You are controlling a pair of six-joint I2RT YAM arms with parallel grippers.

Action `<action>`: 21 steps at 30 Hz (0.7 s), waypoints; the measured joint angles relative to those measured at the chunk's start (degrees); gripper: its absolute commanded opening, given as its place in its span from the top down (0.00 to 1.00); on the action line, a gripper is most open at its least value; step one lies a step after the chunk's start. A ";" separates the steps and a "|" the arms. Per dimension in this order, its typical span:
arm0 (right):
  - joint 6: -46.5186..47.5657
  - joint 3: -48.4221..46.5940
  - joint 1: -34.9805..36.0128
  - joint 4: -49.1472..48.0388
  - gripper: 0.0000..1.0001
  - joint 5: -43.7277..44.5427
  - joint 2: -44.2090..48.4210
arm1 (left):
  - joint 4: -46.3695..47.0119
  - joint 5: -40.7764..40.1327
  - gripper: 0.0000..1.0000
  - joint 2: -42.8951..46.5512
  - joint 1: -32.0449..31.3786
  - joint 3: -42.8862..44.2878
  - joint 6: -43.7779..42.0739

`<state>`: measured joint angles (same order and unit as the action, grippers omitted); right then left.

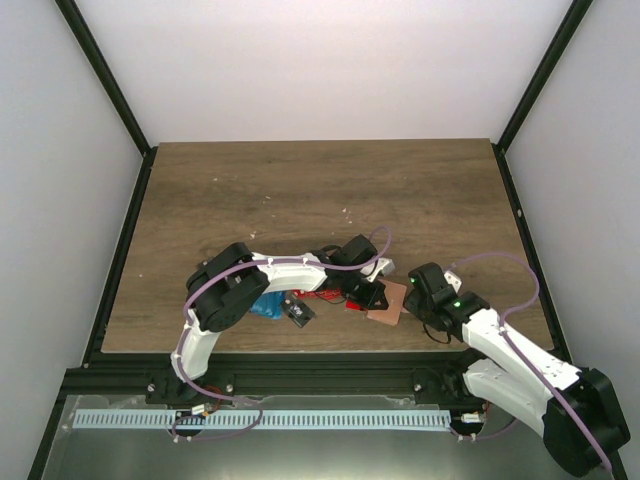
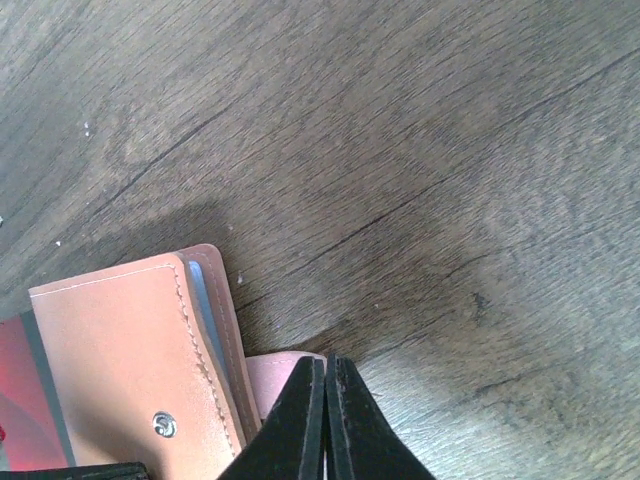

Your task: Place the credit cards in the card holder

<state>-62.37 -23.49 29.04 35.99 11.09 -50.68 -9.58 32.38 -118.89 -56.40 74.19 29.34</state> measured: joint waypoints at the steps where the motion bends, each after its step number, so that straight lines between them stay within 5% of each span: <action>1: 0.04 0.00 0.00 -0.11 0.99 -0.09 0.00 | 0.00 -0.02 0.96 0.00 0.00 0.00 0.00; 21: 11.04 -2.38 -0.04 -8.00 0.99 -9.77 -5.66 | -0.52 0.42 0.96 -0.79 0.00 1.05 -0.59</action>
<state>-51.33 -25.87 28.99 27.99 1.32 -56.34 -10.11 32.80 -119.68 -56.40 75.24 28.75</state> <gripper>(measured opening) 0.015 0.039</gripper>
